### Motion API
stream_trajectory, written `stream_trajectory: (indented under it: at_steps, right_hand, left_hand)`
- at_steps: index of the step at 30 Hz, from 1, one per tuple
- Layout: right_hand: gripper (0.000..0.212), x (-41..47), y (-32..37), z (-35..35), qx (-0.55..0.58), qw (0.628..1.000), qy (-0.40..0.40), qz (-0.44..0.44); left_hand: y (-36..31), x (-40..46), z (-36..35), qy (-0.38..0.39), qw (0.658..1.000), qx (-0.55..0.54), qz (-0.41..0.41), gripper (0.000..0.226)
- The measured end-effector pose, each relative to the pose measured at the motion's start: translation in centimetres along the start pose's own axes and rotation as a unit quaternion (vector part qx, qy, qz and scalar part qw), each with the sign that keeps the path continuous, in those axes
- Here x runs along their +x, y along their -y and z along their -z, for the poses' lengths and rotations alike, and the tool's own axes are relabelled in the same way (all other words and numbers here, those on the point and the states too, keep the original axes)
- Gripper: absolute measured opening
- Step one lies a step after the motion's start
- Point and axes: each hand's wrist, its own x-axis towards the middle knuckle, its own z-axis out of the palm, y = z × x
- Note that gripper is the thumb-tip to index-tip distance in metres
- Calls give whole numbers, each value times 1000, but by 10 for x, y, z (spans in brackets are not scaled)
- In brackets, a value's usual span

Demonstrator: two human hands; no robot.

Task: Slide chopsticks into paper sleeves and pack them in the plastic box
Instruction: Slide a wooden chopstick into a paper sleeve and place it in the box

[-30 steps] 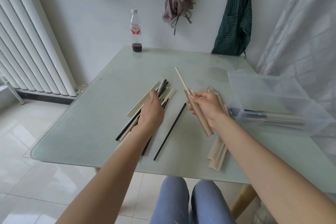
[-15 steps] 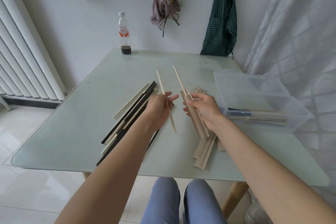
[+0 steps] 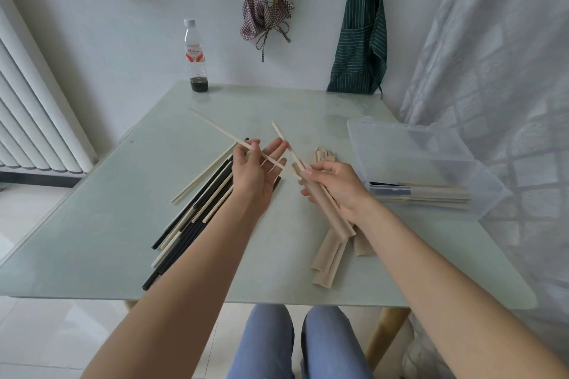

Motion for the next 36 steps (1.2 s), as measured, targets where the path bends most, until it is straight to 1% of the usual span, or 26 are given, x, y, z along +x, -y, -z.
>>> stream_trajectory:
  at_steps: [4, 10, 15, 20, 23, 28, 33, 36]
  right_hand:
    - [10, -2, 1, 2, -21, 1000, 13, -2]
    - [11, -6, 1, 1, -28, 999, 19, -2]
    - [4, -6, 3, 2, -34, 999, 20, 6]
    - [5, -11, 7, 2, -20, 1000, 19, 13]
    - [10, -14, 11, 1, -15, 1000, 20, 9]
    - [7, -16, 12, 1, -8, 1000, 20, 9]
    - [6, -15, 11, 1, -19, 1000, 8, 20]
    - [10, -14, 10, 1, -18, 999, 14, 30]
  left_hand:
    - [0, -1, -2, -33, 999, 24, -28, 21]
    - [1, 1, -5, -72, 995, 48, -48, 21]
    - [2, 3, -5, -68, 995, 47, -54, 19]
    - [-1, 3, -5, -63, 996, 38, -60, 18]
    - [-3, 3, -4, -51, 996, 33, -68, 17]
    - [-4, 1, -3, -14, 997, 30, -63, 19]
    - [-5, -1, -3, -5, 998, 24, -60, 18]
    - [-4, -3, -5, -2, 998, 25, -62, 18]
